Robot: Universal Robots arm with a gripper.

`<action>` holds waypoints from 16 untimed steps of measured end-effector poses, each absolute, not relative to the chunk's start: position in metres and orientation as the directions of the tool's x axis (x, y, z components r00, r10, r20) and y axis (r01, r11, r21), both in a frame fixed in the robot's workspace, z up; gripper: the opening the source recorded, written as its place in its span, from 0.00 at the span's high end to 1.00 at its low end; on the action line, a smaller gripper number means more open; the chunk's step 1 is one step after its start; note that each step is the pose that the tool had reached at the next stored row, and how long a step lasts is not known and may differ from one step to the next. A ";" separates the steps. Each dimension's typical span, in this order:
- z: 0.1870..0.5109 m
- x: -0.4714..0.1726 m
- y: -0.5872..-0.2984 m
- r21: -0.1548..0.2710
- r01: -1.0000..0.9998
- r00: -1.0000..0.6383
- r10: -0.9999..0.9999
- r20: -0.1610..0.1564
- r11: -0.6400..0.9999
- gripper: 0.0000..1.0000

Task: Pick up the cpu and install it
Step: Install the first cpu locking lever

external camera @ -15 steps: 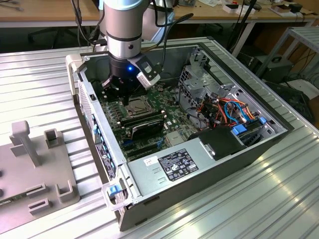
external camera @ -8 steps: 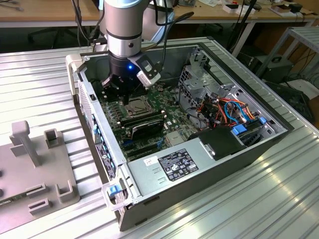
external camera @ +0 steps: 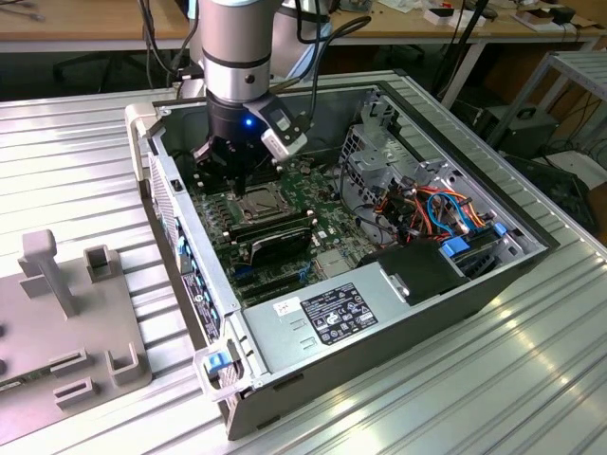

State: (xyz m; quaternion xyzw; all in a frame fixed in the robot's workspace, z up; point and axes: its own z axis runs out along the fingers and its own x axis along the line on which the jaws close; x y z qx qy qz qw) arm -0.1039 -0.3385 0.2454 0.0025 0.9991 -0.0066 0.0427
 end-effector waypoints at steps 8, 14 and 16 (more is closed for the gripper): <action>0.249 -0.104 -0.338 -0.013 0.006 -0.996 0.004 -0.086 1.000 0.89; 0.249 -0.105 -0.338 -0.013 0.006 -0.996 0.004 -0.085 1.000 0.89; 0.249 -0.106 -0.338 -0.013 0.005 -0.996 0.004 -0.085 1.000 0.89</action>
